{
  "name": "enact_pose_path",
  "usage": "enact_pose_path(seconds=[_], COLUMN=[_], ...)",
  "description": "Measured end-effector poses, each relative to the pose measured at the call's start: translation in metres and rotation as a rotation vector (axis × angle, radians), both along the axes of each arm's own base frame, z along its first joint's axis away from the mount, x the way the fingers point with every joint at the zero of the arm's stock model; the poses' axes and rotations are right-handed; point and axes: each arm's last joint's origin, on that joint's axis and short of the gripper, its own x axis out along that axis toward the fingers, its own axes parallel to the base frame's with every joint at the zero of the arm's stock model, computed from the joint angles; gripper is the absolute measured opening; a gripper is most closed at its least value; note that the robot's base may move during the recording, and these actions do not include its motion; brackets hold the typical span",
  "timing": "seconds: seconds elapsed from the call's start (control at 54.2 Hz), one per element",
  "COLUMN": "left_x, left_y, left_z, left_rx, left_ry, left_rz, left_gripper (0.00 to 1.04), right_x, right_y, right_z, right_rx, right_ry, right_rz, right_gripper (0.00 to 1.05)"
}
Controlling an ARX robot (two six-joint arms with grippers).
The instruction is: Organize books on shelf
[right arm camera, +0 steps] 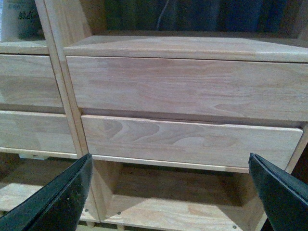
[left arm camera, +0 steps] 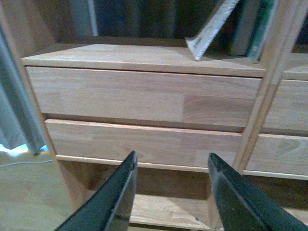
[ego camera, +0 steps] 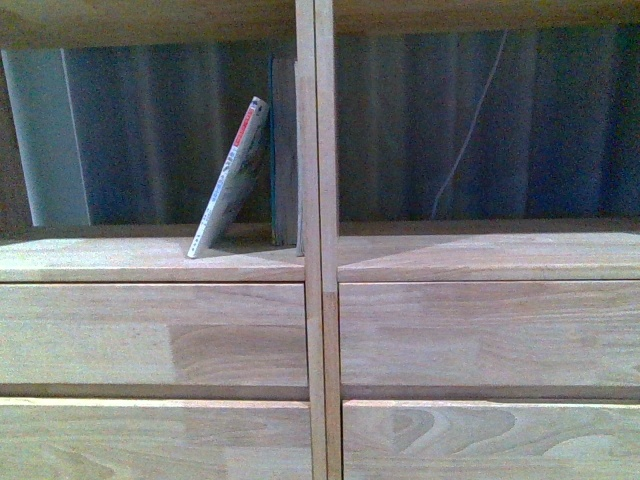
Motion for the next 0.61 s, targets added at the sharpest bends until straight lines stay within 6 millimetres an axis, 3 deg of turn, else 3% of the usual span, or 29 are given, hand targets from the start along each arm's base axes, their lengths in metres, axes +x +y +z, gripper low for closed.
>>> enact_pose_path(seconds=[0.148,0.609], left_x=[-0.003,-0.016], left_y=[0.0,0.0], left_z=[-0.011,-0.029], left_rx=[-0.001,0.003], left_ry=[0.001,-0.011], left_rz=[0.002,0.003], left_gripper=[0.03,0.03], right_x=[0.0,0.0], right_y=[0.0,0.0], right_z=[0.0,0.0], right_rx=[0.0,0.0], right_ry=[0.0,0.0], right_rz=[0.0,0.001], right_gripper=[0.98,0.98])
